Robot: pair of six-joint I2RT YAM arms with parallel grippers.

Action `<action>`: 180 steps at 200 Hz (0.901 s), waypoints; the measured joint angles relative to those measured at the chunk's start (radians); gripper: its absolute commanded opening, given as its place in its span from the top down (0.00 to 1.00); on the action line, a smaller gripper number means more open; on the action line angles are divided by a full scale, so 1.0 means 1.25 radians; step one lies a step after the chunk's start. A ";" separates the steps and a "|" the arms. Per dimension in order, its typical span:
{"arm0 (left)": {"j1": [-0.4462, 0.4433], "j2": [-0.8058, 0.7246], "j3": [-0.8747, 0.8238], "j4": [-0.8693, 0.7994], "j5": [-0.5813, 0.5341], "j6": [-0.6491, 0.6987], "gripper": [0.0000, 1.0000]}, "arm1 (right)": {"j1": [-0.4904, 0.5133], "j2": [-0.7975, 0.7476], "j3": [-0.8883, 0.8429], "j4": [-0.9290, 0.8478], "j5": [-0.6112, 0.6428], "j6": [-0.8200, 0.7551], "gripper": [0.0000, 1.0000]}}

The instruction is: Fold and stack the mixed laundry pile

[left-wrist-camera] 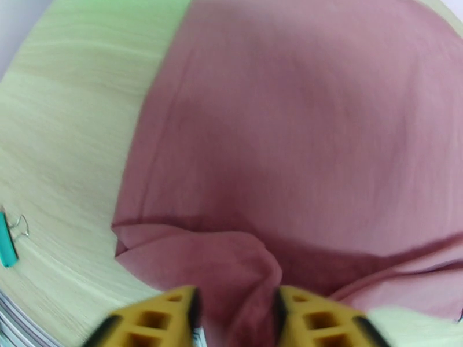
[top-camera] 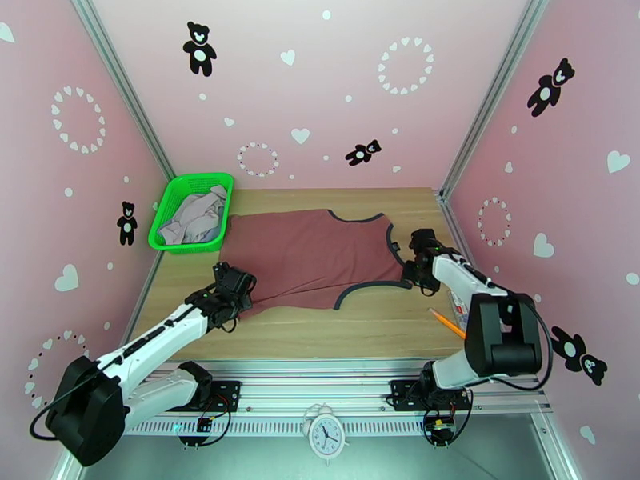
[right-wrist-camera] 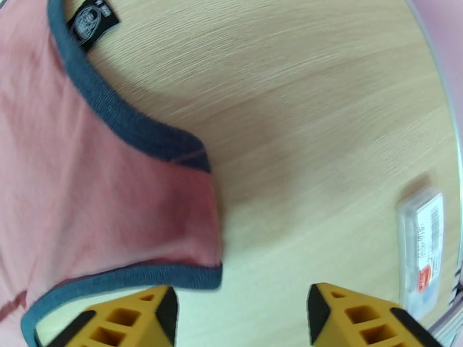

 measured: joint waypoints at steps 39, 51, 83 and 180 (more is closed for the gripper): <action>-0.037 -0.034 -0.004 -0.045 0.026 -0.028 0.08 | 0.024 0.073 0.183 -0.007 -0.108 -0.032 0.72; -0.044 -0.044 0.000 -0.067 0.025 -0.029 0.02 | 0.036 0.150 0.267 0.006 -0.165 -0.038 0.84; -0.046 -0.069 0.045 -0.126 0.000 -0.035 0.02 | 0.065 0.375 0.432 0.032 -0.275 -0.008 1.00; -0.046 -0.081 0.237 -0.222 -0.106 0.015 0.01 | 0.054 0.576 0.605 -0.054 -0.247 0.099 1.00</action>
